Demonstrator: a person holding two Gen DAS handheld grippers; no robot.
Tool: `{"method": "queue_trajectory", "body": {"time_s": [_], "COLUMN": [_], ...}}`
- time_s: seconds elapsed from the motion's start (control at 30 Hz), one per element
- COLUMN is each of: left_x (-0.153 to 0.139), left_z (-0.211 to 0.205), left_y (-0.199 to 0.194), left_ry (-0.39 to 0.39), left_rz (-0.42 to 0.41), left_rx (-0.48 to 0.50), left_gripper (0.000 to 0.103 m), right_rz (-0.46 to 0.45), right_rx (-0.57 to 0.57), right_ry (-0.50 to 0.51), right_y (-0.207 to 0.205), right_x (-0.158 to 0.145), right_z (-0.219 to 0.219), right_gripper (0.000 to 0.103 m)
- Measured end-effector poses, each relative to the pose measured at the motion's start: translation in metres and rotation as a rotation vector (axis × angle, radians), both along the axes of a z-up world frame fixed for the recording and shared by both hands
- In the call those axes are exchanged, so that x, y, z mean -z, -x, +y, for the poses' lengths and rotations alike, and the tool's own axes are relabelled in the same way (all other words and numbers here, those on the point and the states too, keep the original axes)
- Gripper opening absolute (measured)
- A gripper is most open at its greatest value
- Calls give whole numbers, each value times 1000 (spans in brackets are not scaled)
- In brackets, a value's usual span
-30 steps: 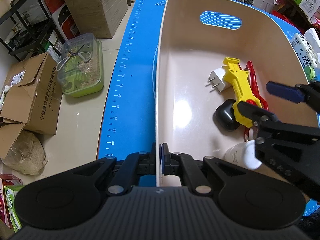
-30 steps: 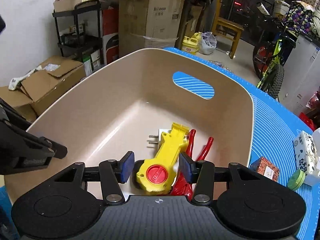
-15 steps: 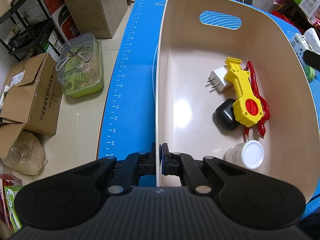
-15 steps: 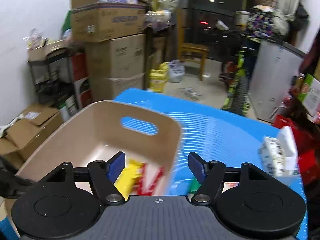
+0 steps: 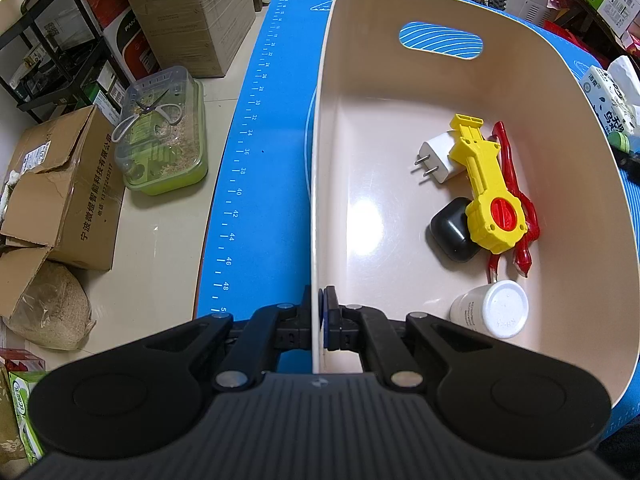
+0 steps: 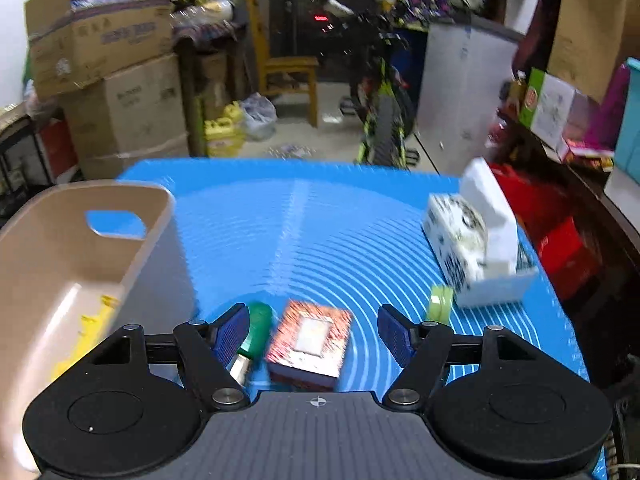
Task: Organize rigid objects
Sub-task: 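Move the right gripper to the red patterned box and grasp it, then carry the red patterned box into the bin and open the right gripper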
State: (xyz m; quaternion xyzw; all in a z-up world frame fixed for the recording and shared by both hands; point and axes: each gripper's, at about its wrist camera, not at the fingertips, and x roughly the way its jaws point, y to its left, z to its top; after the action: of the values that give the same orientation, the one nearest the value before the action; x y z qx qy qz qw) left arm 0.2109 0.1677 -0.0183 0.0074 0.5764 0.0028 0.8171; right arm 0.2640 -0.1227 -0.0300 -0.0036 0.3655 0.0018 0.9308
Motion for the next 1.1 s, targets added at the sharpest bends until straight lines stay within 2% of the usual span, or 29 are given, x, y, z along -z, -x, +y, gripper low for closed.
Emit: {"method": "queue_trajectory", "body": {"time_s": [0.37, 0.77, 0.8, 0.9, 1.1], "left_x": [0, 0, 0, 0, 0], "left_z": [0, 0, 0, 0, 0], "left_y": [0, -1, -1, -1, -1], "left_ry": [0, -2, -2, -2, -3], "left_rz": [0, -1, -1, 0, -1], "left_rx": [-1, 1, 1, 1, 1], "left_gripper": [5, 5, 5, 5, 5], "right_rz": [44, 22, 21, 24, 4], "right_rx": [13, 72, 73, 62, 42], "right_ry": [-12, 88, 88, 73, 69], "right_y": [-13, -27, -27, -28, -19], "right_x": [39, 57, 59, 59, 54], "right_z": [9, 23, 22, 23, 19], "right_gripper": [79, 79, 76, 60, 60]}}
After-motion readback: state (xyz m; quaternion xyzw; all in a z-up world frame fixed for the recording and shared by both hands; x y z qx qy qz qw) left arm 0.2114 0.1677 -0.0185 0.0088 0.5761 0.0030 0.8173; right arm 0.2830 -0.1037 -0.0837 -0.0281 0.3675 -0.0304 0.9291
